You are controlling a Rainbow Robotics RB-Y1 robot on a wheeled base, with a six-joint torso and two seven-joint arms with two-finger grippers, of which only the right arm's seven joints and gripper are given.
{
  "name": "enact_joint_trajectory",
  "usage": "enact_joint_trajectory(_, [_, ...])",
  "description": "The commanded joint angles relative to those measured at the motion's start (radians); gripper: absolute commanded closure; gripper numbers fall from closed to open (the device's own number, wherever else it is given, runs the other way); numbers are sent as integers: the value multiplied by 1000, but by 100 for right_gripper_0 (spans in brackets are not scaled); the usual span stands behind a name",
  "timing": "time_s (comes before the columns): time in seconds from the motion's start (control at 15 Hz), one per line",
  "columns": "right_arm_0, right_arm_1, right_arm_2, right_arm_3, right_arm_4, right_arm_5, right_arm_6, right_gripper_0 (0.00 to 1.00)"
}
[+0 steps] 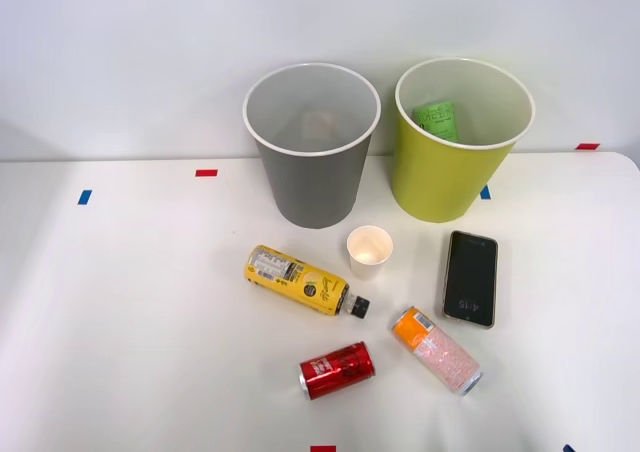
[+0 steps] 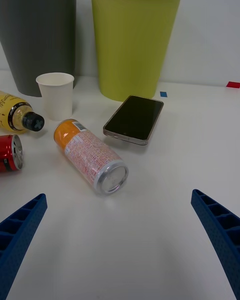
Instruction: Put cans in the gray bin, plastic bottles in the light green bin
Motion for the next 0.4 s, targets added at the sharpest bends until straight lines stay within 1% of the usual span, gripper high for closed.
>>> enact_joint_trajectory(0.07, [0,0,0,0,0,0,0,0])
enact_joint_trajectory(0.4, [0,0,0,0,0,0,0,0])
